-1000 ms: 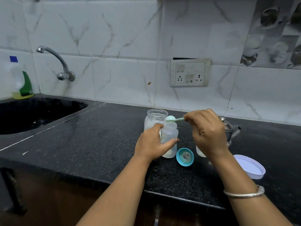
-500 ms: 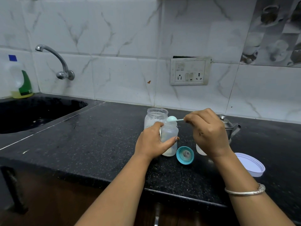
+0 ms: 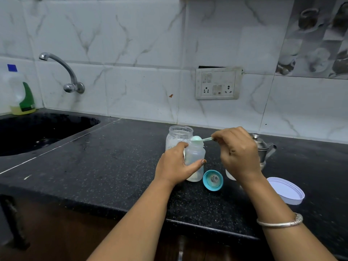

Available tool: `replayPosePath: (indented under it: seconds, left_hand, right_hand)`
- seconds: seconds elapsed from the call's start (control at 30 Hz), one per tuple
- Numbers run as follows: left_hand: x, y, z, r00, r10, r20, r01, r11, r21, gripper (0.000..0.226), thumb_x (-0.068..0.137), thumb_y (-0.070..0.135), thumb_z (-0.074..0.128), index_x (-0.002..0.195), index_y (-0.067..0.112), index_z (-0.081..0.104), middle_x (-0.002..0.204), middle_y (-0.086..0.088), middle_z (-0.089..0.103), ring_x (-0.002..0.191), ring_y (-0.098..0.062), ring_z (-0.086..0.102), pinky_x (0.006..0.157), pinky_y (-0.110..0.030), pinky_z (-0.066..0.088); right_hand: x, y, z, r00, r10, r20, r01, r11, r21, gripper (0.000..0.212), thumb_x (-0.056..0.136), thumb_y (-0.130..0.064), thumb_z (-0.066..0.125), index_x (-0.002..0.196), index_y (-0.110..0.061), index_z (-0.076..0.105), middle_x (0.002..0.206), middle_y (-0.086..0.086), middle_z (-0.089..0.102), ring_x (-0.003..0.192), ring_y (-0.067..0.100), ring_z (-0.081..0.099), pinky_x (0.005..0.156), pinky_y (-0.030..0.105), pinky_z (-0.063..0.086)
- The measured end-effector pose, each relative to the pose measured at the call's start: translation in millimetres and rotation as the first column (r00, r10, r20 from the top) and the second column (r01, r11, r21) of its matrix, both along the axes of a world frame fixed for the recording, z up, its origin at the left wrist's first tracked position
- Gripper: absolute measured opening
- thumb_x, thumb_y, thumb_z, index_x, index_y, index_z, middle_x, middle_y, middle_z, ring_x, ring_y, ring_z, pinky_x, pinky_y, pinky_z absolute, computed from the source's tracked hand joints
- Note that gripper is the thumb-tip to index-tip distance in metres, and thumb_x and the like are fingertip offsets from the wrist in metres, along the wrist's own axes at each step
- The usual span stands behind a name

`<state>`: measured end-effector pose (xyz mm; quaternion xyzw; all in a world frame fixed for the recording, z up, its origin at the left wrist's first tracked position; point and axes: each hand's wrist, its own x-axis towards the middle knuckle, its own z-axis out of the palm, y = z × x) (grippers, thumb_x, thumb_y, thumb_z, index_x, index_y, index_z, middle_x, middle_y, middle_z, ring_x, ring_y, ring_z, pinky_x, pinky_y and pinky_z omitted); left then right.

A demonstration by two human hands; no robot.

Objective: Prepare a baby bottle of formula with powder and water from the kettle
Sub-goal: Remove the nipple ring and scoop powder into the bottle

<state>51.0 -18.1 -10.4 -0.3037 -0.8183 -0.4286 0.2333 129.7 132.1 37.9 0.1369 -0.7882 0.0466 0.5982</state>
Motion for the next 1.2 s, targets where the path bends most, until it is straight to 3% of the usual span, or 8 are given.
replayPosePath:
  seconds: [0.13, 0.23, 0.33, 0.43, 0.53, 0.6, 0.9, 1.2]
  left_hand:
    - [0.6, 0.5, 0.6, 1.000, 0.016, 0.024, -0.015, 1.000, -0.015, 0.071, 0.067, 0.059, 0.072, 0.121, 0.018, 0.051, 0.076, -0.002, 0.060, 0.081, -0.025, 0.063, 0.070, -0.037, 0.051]
    - [0.2, 0.3, 0.7, 0.999, 0.034, 0.042, -0.035, 0.999, 0.009, 0.080, 0.062, 0.065, 0.071, 0.123, 0.020, 0.046, 0.086, -0.008, 0.064, 0.082, -0.028, 0.062, 0.070, -0.038, 0.050]
    - [0.0, -1.6, 0.5, 0.997, 0.073, -0.012, -0.072, 0.997, 0.033, 0.077, 0.067, 0.075, 0.049, 0.118, 0.017, 0.045, 0.081, -0.010, 0.064, 0.076, -0.030, 0.062, 0.065, -0.039, 0.050]
    - [-2.1, -2.9, 0.1, 0.991, 0.123, -0.051, -0.117, 0.987, 0.111, 0.064, 0.081, 0.064, 0.033, 0.114, 0.011, 0.048, 0.079, -0.009, 0.063, 0.076, -0.029, 0.062, 0.064, -0.037, 0.046]
    - [-8.0, -2.6, -0.5, 0.983, 0.167, -0.073, -0.153, 0.975, 0.164, 0.030, 0.090, 0.026, 0.048, 0.113, 0.007, 0.051, 0.098, -0.011, 0.058, 0.088, -0.029, 0.058, 0.070, -0.036, 0.043]
    - [-13.7, -1.9, -1.3, 0.978, 0.185, -0.093, -0.167, 0.971, 0.171, 0.028, 0.087, 0.009, 0.053, 0.114, 0.004, 0.052, 0.106, -0.012, 0.053, 0.094, -0.029, 0.055, 0.075, -0.040, 0.047]
    - [-17.0, 0.1, 1.3, 0.985, 0.164, -0.045, -0.154, 0.971, 0.180, 0.047, 0.085, 0.014, 0.060, 0.128, 0.005, 0.045, 0.116, -0.014, 0.044, 0.107, -0.029, 0.045, 0.087, -0.037, 0.040]
    - [-16.8, -1.3, -1.0, 0.982, 0.170, -0.077, -0.156, 0.975, 0.155, 0.048, 0.084, 0.018, 0.062, 0.128, 0.005, 0.046, 0.115, -0.015, 0.045, 0.104, -0.028, 0.047, 0.086, -0.038, 0.042]
  right_hand:
    - [-2.2, -4.5, 7.8, 0.998, 0.046, -0.051, -0.057, 0.966, -0.250, 0.007, 0.079, 0.000, 0.066, 0.082, -0.005, 0.070, 0.074, 0.006, 0.069, 0.068, 0.025, 0.061, 0.065, 0.028, 0.045]
    - [-13.6, -10.8, 20.4, 0.992, 0.122, 0.041, -0.082, 0.843, -0.532, 0.007, 0.084, -0.010, 0.065, 0.087, -0.009, 0.070, 0.074, 0.000, 0.067, 0.069, 0.019, 0.061, 0.066, 0.031, 0.049]
    - [-35.3, -13.6, 34.1, 0.976, 0.148, 0.160, -0.004, 0.747, -0.664, 0.006, 0.084, -0.016, 0.065, 0.090, -0.013, 0.067, 0.073, -0.001, 0.065, 0.070, 0.015, 0.059, 0.069, 0.029, 0.048]
    - [-63.0, -14.5, 41.7, 0.936, 0.150, 0.317, 0.095, 0.762, -0.641, 0.004, 0.083, -0.019, 0.067, 0.081, -0.016, 0.065, 0.074, 0.000, 0.065, 0.074, 0.020, 0.062, 0.070, 0.032, 0.050]
    - [-85.6, -17.7, 42.7, 0.877, 0.131, 0.461, 0.170, 0.815, -0.555, 0.008, 0.080, -0.023, 0.071, 0.078, -0.018, 0.064, 0.075, 0.001, 0.065, 0.076, 0.020, 0.062, 0.067, 0.028, 0.046]
    - [-93.9, -21.9, 43.1, 0.834, 0.094, 0.544, 0.210, 0.857, -0.470, 0.011, 0.080, -0.025, 0.072, 0.078, -0.018, 0.064, 0.076, -0.001, 0.064, 0.076, 0.018, 0.061, 0.066, 0.027, 0.045]
    - [-106.8, -28.5, 39.3, 0.733, 0.100, 0.673, 0.223, 0.899, -0.376, 0.010, 0.076, -0.023, 0.076, 0.074, -0.015, 0.070, 0.079, 0.003, 0.069, 0.059, 0.013, 0.056, 0.062, 0.030, 0.051]
    - [-97.1, -24.1, 43.9, 0.756, 0.168, 0.633, 0.195, 0.865, -0.463, 0.011, 0.080, -0.025, 0.072, 0.079, -0.014, 0.073, 0.077, 0.001, 0.069, 0.074, 0.015, 0.064, 0.068, 0.028, 0.052]
